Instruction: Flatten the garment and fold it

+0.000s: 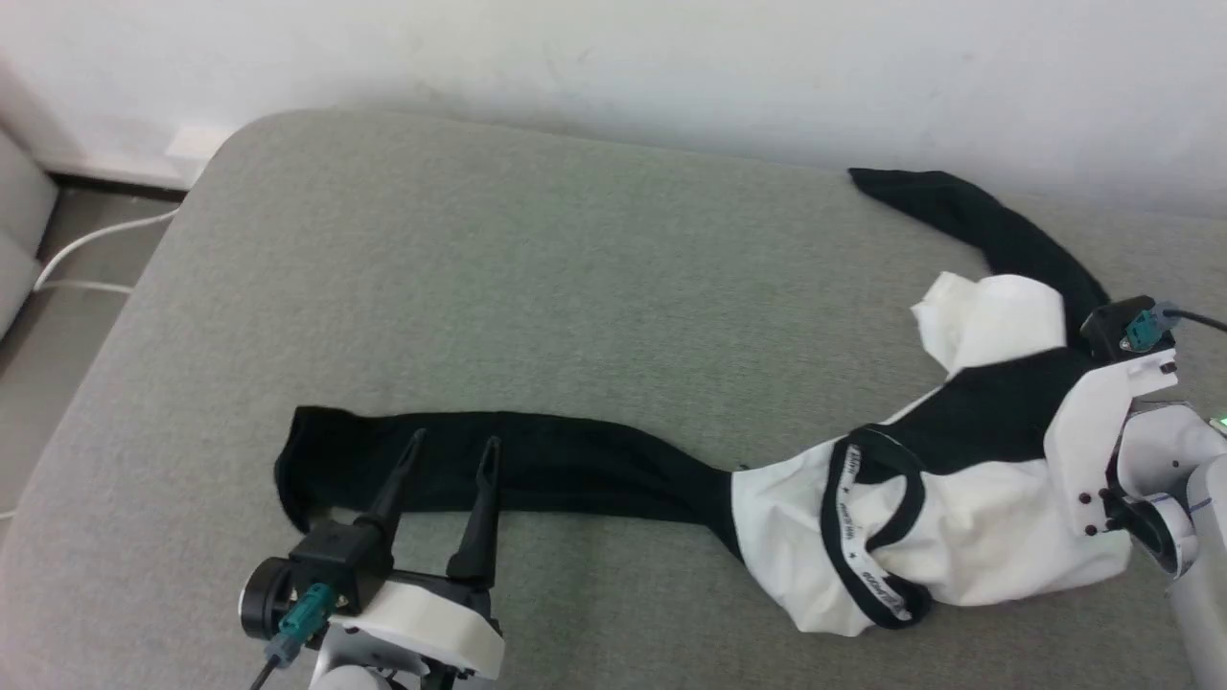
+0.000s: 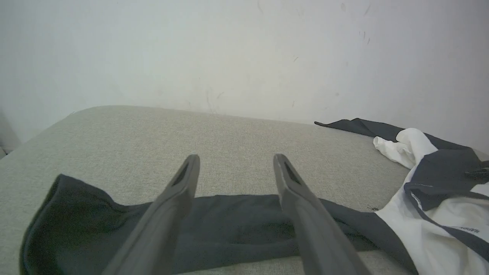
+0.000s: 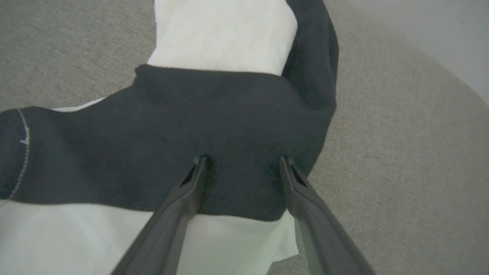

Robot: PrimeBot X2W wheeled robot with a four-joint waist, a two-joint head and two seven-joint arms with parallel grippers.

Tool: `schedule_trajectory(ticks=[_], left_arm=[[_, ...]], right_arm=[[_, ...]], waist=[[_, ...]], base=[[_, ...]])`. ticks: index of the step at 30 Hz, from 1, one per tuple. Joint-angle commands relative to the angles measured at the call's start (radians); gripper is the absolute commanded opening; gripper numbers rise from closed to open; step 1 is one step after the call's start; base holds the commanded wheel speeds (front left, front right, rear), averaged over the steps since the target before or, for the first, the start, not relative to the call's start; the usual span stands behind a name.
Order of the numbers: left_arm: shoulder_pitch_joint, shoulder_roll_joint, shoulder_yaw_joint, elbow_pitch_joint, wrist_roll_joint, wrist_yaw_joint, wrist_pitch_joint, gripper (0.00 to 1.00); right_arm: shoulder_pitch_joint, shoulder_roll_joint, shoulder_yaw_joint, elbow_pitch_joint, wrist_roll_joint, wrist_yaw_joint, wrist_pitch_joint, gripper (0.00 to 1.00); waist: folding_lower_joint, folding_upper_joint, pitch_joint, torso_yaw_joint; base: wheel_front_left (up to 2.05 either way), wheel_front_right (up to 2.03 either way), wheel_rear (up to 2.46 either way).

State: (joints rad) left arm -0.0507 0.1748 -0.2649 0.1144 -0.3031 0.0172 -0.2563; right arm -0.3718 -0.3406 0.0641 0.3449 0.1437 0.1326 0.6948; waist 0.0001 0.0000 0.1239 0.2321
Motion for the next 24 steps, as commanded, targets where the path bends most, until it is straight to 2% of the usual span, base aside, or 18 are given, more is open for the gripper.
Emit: schedule_trajectory(ticks=[1, 4, 5, 6, 9, 13, 17, 24], left_arm=[[-0.015, -0.011, -0.002, 0.008, 0.013, -0.01, -0.005, 1.0], [-0.02, -0.025, 0.0, 0.019, 0.023, -0.019, -0.005, 1.0], [-0.019, -0.029, 0.004, 0.022, 0.025, -0.021, -0.005, 1.0], [-0.019, -0.031, 0.008, 0.025, 0.026, -0.021, -0.005, 1.0], [-0.015, -0.033, 0.017, 0.036, 0.03, -0.028, -0.005, 1.0], [-0.007, -0.032, 0.028, 0.047, 0.034, -0.036, -0.005, 1.0], [-0.005, -0.033, 0.037, 0.056, 0.038, -0.041, -0.005, 1.0], [0.002, -0.039, 0.048, 0.059, 0.043, -0.044, -0.005, 1.0]], right_arm=[[-0.017, -0.009, 0.002, 0.034, 0.0, -0.002, 0.022, 1.0], [-0.027, -0.011, 0.0, 0.087, -0.012, -0.002, 0.027, 1.0], [-0.028, -0.007, 0.0, 0.099, -0.016, -0.002, 0.018, 0.4], [-0.028, -0.005, 0.001, 0.105, -0.021, -0.002, 0.003, 0.0], [-0.029, -0.002, 0.009, 0.101, -0.03, -0.002, -0.059, 0.0], [-0.026, 0.013, 0.0, 0.02, -0.023, -0.002, -0.155, 0.0], [0.019, 0.03, -0.034, -0.123, 0.002, -0.002, -0.209, 0.0], [0.232, 0.136, -0.15, -0.396, 0.087, -0.002, -0.248, 0.0]], waist=[[-0.0001, 0.0, 0.035, 0.056], [-0.0001, 0.0, 0.034, 0.067], [-0.0001, 0.0, 0.032, 0.065], [-0.0001, 0.0, 0.03, 0.061], [-0.0001, 0.0, 0.015, 0.031], [-0.0001, 0.0, -0.013, -0.035], [-0.0001, 0.0, -0.039, -0.111], [-0.0001, 0.0, -0.066, -0.216]], base=[[0.0, 0.0, 0.0], [0.0, 0.0, 0.0], [0.0, 0.0, 0.0], [0.0, 0.0, 0.0], [0.0, 0.0, 0.0], [0.0, 0.0, 0.0], [0.0, 0.0, 0.0], [0.0, 0.0, 0.0]])
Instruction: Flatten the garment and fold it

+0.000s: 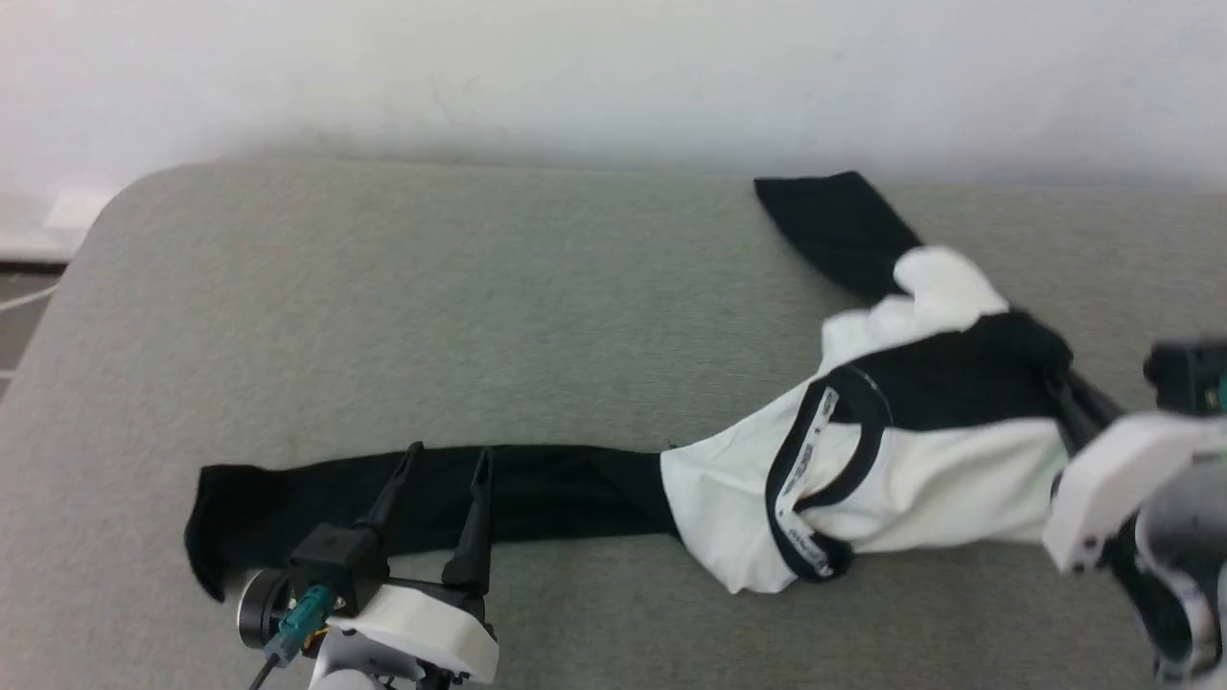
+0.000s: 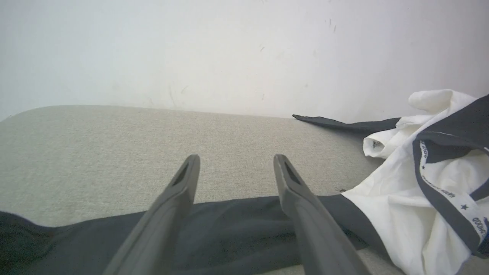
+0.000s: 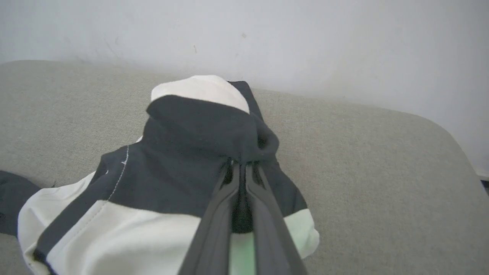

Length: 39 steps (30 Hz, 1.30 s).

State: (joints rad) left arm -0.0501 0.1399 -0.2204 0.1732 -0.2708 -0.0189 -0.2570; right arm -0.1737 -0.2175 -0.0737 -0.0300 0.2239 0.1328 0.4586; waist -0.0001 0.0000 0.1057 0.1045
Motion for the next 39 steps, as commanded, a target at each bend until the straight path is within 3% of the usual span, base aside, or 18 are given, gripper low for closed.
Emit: schedule_trajectory(ticks=[1, 4, 8, 9, 10, 14, 19, 25, 31, 39], left_arm=[[0.001, -0.004, 0.004, 0.0, 0.011, -0.008, -0.005, 1.0], [0.005, -0.004, 0.004, 0.001, 0.013, -0.014, -0.005, 1.0], [0.002, -0.004, -0.006, 0.012, 0.015, -0.024, -0.005, 1.0], [0.002, -0.003, -0.011, 0.016, 0.016, -0.028, -0.005, 1.0], [0.0, -0.002, -0.016, 0.022, 0.017, -0.031, -0.003, 1.0], [-0.011, 0.007, -0.045, 0.039, 0.02, -0.05, 0.021, 1.0], [-0.056, 0.014, -0.111, 0.028, -0.007, -0.088, 0.111, 1.0], [-0.191, 0.025, -0.256, 0.029, -0.062, -0.109, 0.372, 1.0], [-0.348, 0.031, -0.372, 0.132, -0.104, -0.111, 0.68, 1.0], [-0.493, 0.05, -0.507, 0.291, -0.122, -0.112, 0.837, 1.0]], right_arm=[[0.034, 0.013, -0.012, -0.021, 0.007, -0.002, -0.012, 0.0], [0.151, 0.088, -0.065, -0.059, 0.035, -0.002, -0.043, 0.0], [0.267, 0.125, -0.088, -0.015, -0.01, -0.002, -0.111, 0.0], [0.284, 0.134, -0.086, 0.008, -0.014, -0.002, -0.128, 0.41], [0.296, 0.141, -0.08, 0.033, -0.019, -0.002, -0.14, 1.0], [0.288, 0.153, -0.065, 0.082, -0.05, -0.002, -0.21, 1.0], [0.227, 0.162, -0.083, 0.016, -0.043, -0.002, -0.321, 1.0], [0.191, 0.166, -0.12, -0.099, -0.059, -0.002, -0.434, 1.0], [0.168, 0.167, -0.125, -0.103, -0.051, -0.002, -0.487, 1.0], [0.155, 0.167, -0.123, -0.065, -0.036, -0.002, -0.531, 1.0]], waist=[[0.0001, 0.0, -0.048, -0.089], [0.0001, 0.0, -0.049, -0.116], [0.0001, 0.0, -0.047, -0.136], [0.0001, 0.0, -0.045, -0.141], [0.0001, 0.0, -0.044, -0.143], [0.0001, 0.0, -0.042, -0.156], [0.0001, 0.0, -0.035, -0.174], [0.0001, 0.0, -0.005, -0.201], [0.0001, 0.0, 0.043, -0.25], [0.0001, 0.0, 0.105, -0.289]], base=[[0.0, 0.0, 0.0], [0.0, 0.0, 0.0], [0.0, 0.0, 0.0], [0.0, 0.0, 0.0], [0.0, 0.0, 0.0], [0.0, 0.0, 0.0], [0.0, 0.0, 0.0], [0.0, 0.0, 0.0], [0.0, 0.0, 0.0], [0.0, 0.0, 0.0]])
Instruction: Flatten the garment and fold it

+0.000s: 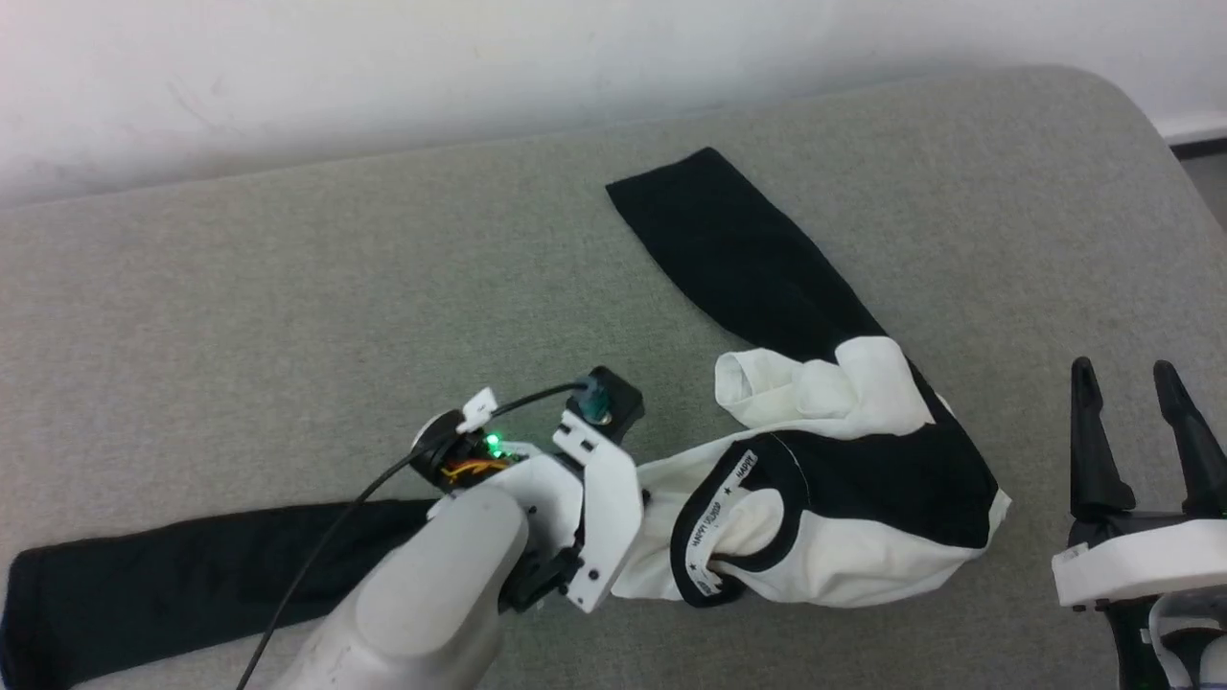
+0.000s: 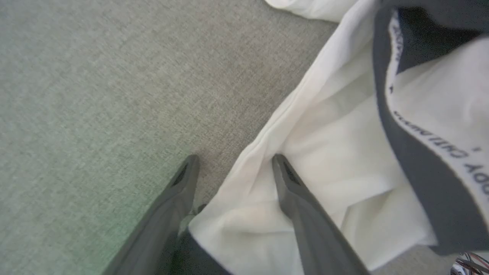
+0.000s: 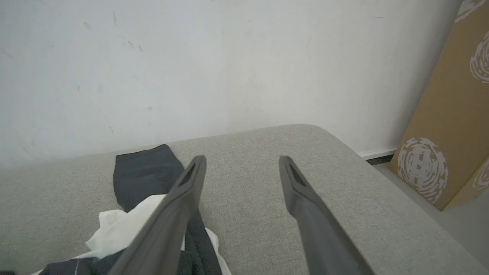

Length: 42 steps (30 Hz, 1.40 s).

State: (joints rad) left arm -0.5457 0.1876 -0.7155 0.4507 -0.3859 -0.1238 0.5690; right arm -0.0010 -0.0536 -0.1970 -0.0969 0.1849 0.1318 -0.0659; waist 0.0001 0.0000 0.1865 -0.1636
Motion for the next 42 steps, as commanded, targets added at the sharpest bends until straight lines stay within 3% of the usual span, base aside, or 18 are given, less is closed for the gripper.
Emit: schedule_trajectory(ticks=[1, 2, 3, 4, 7, 12, 19, 25, 30, 34, 35, 36, 42], left_arm=[[-0.001, 0.003, -0.043, 0.028, -0.032, -0.007, 0.035, 1.0], [-0.005, 0.007, -0.076, 0.036, -0.06, -0.007, 0.059, 0.72], [-0.008, 0.012, -0.102, 0.035, -0.093, -0.007, 0.07, 0.08], [-0.009, 0.016, -0.118, 0.03, -0.13, -0.007, 0.069, 0.0], [-0.02, 0.037, -0.12, 0.016, -0.201, -0.007, 0.019, 0.0], [-0.037, 0.061, -0.025, 0.014, -0.221, 0.02, -0.182, 0.0], [-0.048, 0.115, 0.171, -0.06, -0.216, 0.151, -0.515, 0.0], [0.056, 0.182, 0.317, -0.179, -0.228, 0.271, -0.693, 0.0], [0.252, 0.212, 0.336, -0.189, -0.257, 0.346, -0.658, 0.0], [0.344, 0.201, 0.304, -0.143, -0.279, 0.35, -0.611, 0.0], [0.35, 0.195, 0.302, -0.134, -0.281, 0.348, -0.619, 0.46], [0.351, 0.189, 0.304, -0.128, -0.278, 0.35, -0.639, 1.0], [0.321, 0.169, 0.317, -0.167, -0.235, 0.318, -0.796, 1.0]], right_arm=[[-0.019, 0.003, 0.001, 0.007, 0.005, -0.001, -0.012, 1.0], [-0.022, 0.003, 0.002, 0.012, 0.006, -0.001, -0.016, 1.0], [-0.023, 0.003, 0.002, 0.017, 0.006, -0.001, -0.02, 1.0], [-0.026, 0.003, 0.0, 0.022, 0.005, -0.001, -0.024, 1.0], [-0.032, 0.003, -0.014, 0.036, -0.002, -0.001, -0.032, 1.0], [-0.035, 0.003, -0.028, 0.057, -0.016, -0.001, -0.034, 1.0], [-0.027, 0.003, -0.022, 0.064, -0.028, -0.001, -0.021, 1.0], [-0.014, 0.003, -0.01, 0.071, -0.023, -0.001, -0.011, 1.0], [-0.004, 0.003, -0.003, 0.098, -0.02, -0.001, -0.001, 1.0], [0.001, 0.003, 0.005, 0.133, -0.021, -0.001, 0.019, 1.0], [0.001, 0.003, 0.006, 0.141, -0.022, -0.001, 0.024, 1.0], [0.002, 0.003, 0.007, 0.147, -0.023, -0.001, 0.031, 1.0], [-0.029, 0.003, 0.011, 0.139, -0.04, -0.001, 0.088, 1.0]], waist=[[-0.0001, 0.0, 0.028, -0.023], [-0.0001, 0.0, 0.031, -0.024], [-0.0001, 0.0, 0.034, -0.025], [-0.0001, 0.0, 0.035, -0.024], [-0.0001, 0.0, 0.031, -0.01], [-0.0001, 0.0, -0.004, 0.028], [-0.0001, 0.0, -0.055, 0.101], [-0.0001, 0.0, -0.068, 0.155], [-0.0001, 0.0, -0.066, 0.188], [-0.0001, 0.0, -0.067, 0.21], [-0.0001, 0.0, -0.068, 0.215], [-0.0001, 0.0, -0.07, 0.221], [-0.0001, 0.0, -0.082, 0.264]], base=[[0.0, 0.0, 0.0], [0.0, 0.0, 0.0], [0.0, 0.0, 0.0], [0.0, 0.0, 0.0], [0.0, 0.0, 0.0], [0.0, 0.0, 0.0], [0.0, 0.0, 0.0], [0.0, 0.0, 0.0], [0.0, 0.0, 0.0], [0.0, 0.0, 0.0], [0.0, 0.0, 0.0], [0.0, 0.0, 0.0], [0.0, 0.0, 0.0]])
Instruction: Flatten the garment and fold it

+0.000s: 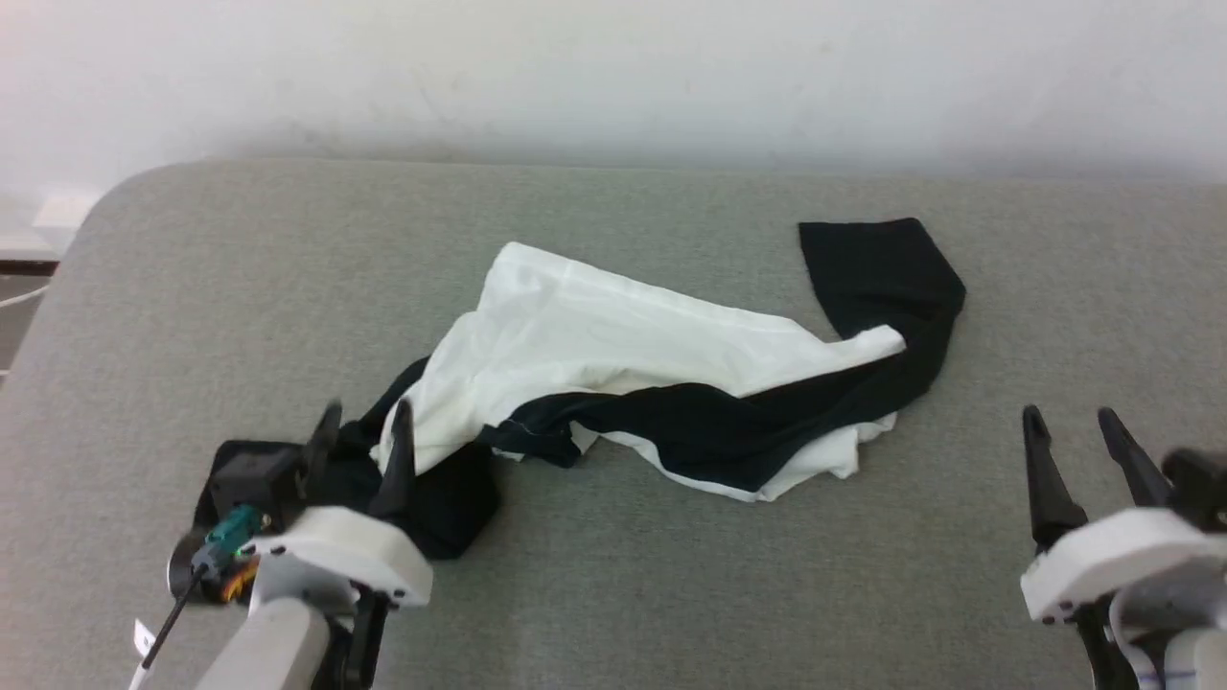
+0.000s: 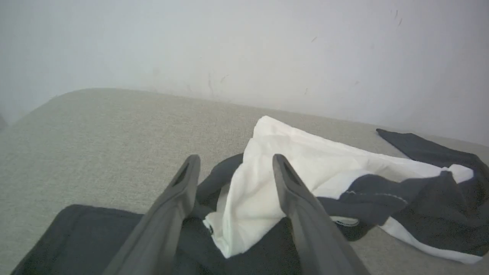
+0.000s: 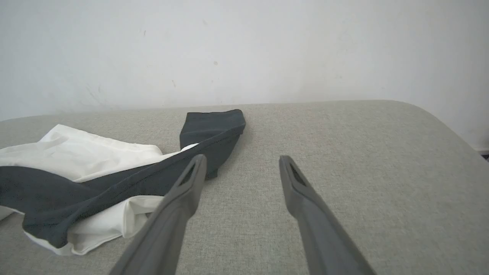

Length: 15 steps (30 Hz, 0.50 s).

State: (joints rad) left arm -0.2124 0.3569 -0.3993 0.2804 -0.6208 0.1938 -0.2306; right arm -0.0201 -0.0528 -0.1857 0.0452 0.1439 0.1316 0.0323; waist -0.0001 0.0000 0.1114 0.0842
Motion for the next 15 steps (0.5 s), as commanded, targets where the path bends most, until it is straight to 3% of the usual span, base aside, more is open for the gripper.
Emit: schedule_trajectory(ticks=[1, 4, 8, 15], left_arm=[[-0.017, -0.002, 0.005, -0.016, 0.02, -0.007, -0.013, 1.0], [-0.024, -0.008, 0.022, -0.109, 0.111, -0.029, -0.03, 1.0], [0.023, -0.04, 0.064, -0.264, 0.267, -0.043, -0.031, 1.0], [0.114, -0.113, 0.077, -0.366, 0.407, -0.107, -0.031, 1.0]], right_arm=[[-0.024, 0.003, 0.003, -0.007, -0.01, -0.001, 0.016, 1.0], [-0.09, -0.01, 0.003, -0.001, 0.005, -0.001, 0.143, 1.0], [-0.216, -0.083, 0.027, 0.053, 0.027, -0.001, 0.356, 1.0], [-0.459, -0.192, 0.025, 0.278, 0.018, -0.001, 0.614, 1.0]], waist=[[0.0001, 0.0, -0.007, 0.026], [0.0001, 0.0, 0.0, 0.064], [0.0001, 0.0, 0.023, 0.115], [0.0001, 0.0, 0.084, 0.202]], base=[[0.0, 0.0, 0.0], [0.0, 0.0, 0.0], [0.0, 0.0, 0.0], [0.0, 0.0, 0.0]])
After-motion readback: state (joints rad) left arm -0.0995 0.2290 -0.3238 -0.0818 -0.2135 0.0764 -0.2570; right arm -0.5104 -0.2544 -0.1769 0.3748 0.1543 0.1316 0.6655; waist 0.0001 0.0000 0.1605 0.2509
